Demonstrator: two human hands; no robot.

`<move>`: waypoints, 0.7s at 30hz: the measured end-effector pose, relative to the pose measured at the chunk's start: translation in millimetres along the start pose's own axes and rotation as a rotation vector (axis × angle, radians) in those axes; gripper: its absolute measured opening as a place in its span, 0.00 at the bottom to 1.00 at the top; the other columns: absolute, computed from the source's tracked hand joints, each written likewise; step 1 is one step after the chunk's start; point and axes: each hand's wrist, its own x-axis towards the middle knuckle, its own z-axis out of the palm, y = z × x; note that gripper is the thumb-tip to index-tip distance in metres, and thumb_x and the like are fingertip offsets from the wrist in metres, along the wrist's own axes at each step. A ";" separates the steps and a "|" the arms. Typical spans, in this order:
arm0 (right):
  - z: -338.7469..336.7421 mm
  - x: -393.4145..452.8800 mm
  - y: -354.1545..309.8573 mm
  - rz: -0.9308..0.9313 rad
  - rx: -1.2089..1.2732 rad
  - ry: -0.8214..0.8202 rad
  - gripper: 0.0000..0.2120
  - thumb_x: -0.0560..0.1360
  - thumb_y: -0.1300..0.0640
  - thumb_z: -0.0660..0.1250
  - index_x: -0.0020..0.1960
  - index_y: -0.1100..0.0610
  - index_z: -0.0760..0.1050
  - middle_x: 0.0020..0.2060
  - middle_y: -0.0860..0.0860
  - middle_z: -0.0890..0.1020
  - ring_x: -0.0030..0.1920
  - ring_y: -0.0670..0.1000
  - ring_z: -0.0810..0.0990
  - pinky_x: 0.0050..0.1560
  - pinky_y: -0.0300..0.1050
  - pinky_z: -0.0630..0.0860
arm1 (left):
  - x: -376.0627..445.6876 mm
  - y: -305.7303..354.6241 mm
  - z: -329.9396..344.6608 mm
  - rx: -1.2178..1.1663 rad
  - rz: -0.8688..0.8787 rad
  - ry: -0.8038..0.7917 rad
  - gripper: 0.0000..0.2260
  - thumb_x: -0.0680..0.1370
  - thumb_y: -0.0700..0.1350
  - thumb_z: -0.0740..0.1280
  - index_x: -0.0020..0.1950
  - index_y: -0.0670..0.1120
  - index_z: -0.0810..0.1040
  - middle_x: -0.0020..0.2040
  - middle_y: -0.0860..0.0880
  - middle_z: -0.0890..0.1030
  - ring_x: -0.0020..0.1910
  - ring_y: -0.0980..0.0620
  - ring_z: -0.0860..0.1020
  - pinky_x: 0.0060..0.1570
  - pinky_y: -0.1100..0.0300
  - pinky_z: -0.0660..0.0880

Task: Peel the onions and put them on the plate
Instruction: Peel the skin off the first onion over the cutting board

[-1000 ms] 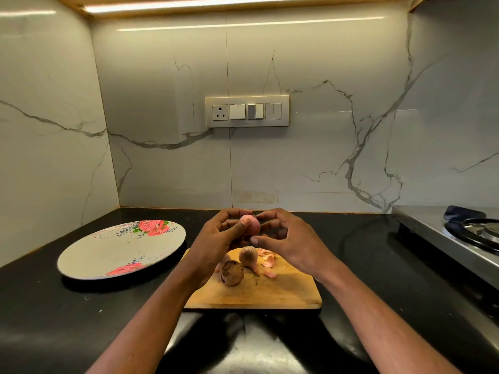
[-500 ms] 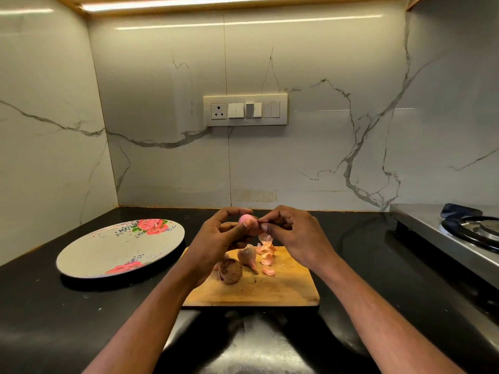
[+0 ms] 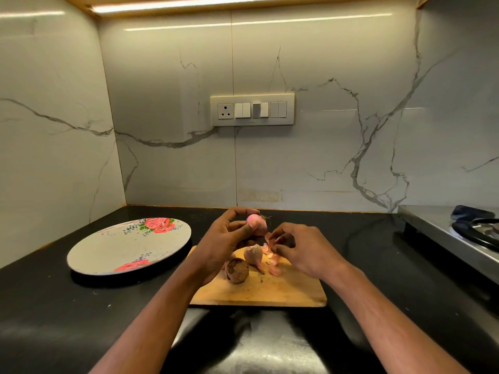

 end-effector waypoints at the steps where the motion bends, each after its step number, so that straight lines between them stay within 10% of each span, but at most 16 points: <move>1: -0.1 -0.1 -1.7 -0.019 0.021 -0.015 0.12 0.78 0.53 0.71 0.61 0.46 0.78 0.54 0.43 0.82 0.54 0.42 0.78 0.55 0.37 0.77 | 0.1 -0.5 -0.1 0.003 0.001 0.002 0.14 0.79 0.43 0.66 0.66 0.48 0.75 0.59 0.46 0.83 0.56 0.50 0.83 0.56 0.57 0.80; 5: -4.6 2.3 -6.0 -0.063 0.188 0.068 0.14 0.79 0.53 0.69 0.65 0.48 0.77 0.56 0.44 0.83 0.54 0.41 0.79 0.49 0.28 0.73 | 0.2 -0.9 -1.2 0.014 0.003 0.001 0.14 0.80 0.43 0.66 0.66 0.49 0.77 0.62 0.46 0.80 0.59 0.49 0.82 0.59 0.55 0.79; 10: -7.4 3.6 -9.0 -0.053 0.529 0.045 0.17 0.78 0.51 0.70 0.66 0.46 0.77 0.55 0.47 0.84 0.57 0.46 0.82 0.61 0.49 0.80 | 0.9 -0.2 0.0 -0.060 -0.028 -0.010 0.13 0.82 0.42 0.63 0.67 0.46 0.75 0.60 0.44 0.82 0.57 0.48 0.83 0.55 0.57 0.80; 21: -9.6 2.4 -8.0 -0.046 0.639 0.121 0.05 0.74 0.56 0.75 0.50 0.51 0.85 0.44 0.46 0.87 0.47 0.43 0.84 0.42 0.34 0.76 | 0.7 -1.4 0.8 0.190 0.040 0.031 0.24 0.70 0.52 0.75 0.65 0.53 0.77 0.60 0.52 0.81 0.59 0.53 0.80 0.62 0.52 0.78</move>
